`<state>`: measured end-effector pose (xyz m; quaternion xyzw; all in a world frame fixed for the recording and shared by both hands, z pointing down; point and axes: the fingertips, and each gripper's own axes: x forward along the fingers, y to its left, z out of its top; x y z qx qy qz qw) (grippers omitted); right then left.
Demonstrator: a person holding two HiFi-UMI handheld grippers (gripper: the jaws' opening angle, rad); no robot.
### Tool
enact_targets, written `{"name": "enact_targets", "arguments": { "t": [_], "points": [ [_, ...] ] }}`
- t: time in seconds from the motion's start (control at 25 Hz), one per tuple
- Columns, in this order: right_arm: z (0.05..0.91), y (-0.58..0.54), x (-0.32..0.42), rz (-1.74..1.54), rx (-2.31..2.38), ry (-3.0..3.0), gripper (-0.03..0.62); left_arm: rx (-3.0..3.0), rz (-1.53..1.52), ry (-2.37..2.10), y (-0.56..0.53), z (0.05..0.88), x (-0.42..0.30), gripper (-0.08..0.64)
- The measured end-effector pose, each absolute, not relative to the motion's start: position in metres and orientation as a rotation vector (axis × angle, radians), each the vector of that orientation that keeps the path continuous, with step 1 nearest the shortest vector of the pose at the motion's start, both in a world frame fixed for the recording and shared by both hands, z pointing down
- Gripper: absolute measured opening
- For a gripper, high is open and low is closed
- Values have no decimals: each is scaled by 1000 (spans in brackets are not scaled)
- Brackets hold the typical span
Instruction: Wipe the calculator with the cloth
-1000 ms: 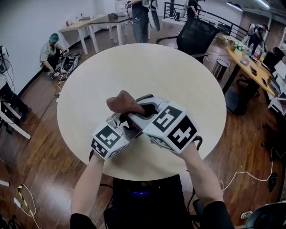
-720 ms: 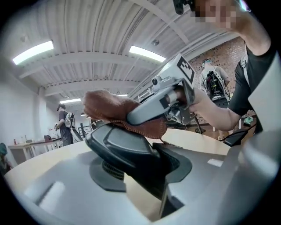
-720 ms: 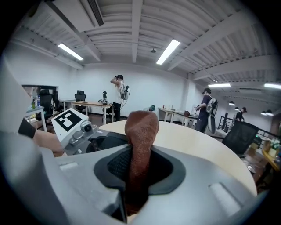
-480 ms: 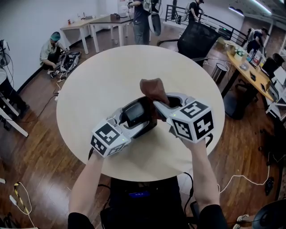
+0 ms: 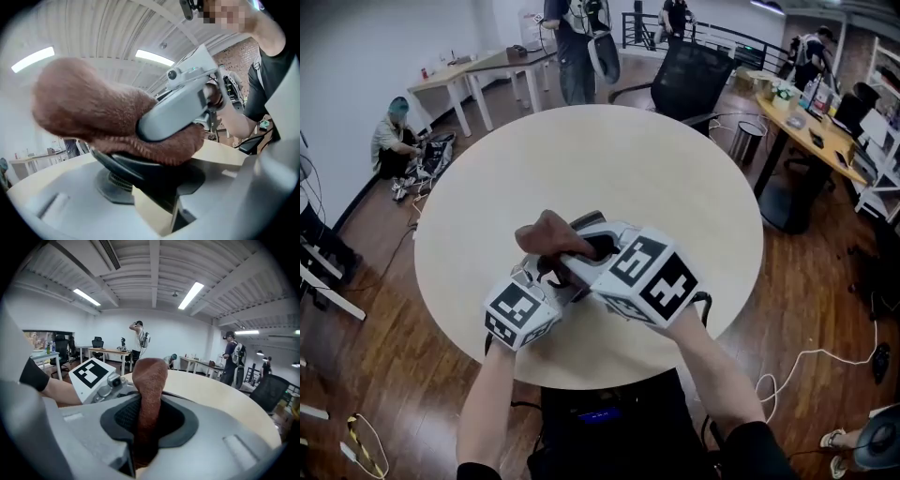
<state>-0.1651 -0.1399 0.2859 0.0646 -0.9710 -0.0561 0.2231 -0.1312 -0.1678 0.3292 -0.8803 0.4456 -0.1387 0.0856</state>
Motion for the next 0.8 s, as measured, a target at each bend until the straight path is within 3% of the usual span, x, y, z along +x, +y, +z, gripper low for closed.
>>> {"name": "enact_targets", "arguments": {
  "t": [0.36, 0.52, 0.8],
  "points": [
    [309, -250, -97, 263, 429, -2743, 86, -2684, -358, 1341, -174, 331, -133, 175],
    [299, -240, -95, 379, 408, -2824, 86, -2686, -364, 1347, -167, 330, -138, 175],
    [261, -123, -172, -41, 47, -2803, 86, -2658, -380, 1349, -170, 327, -138, 175]
  ]
}}
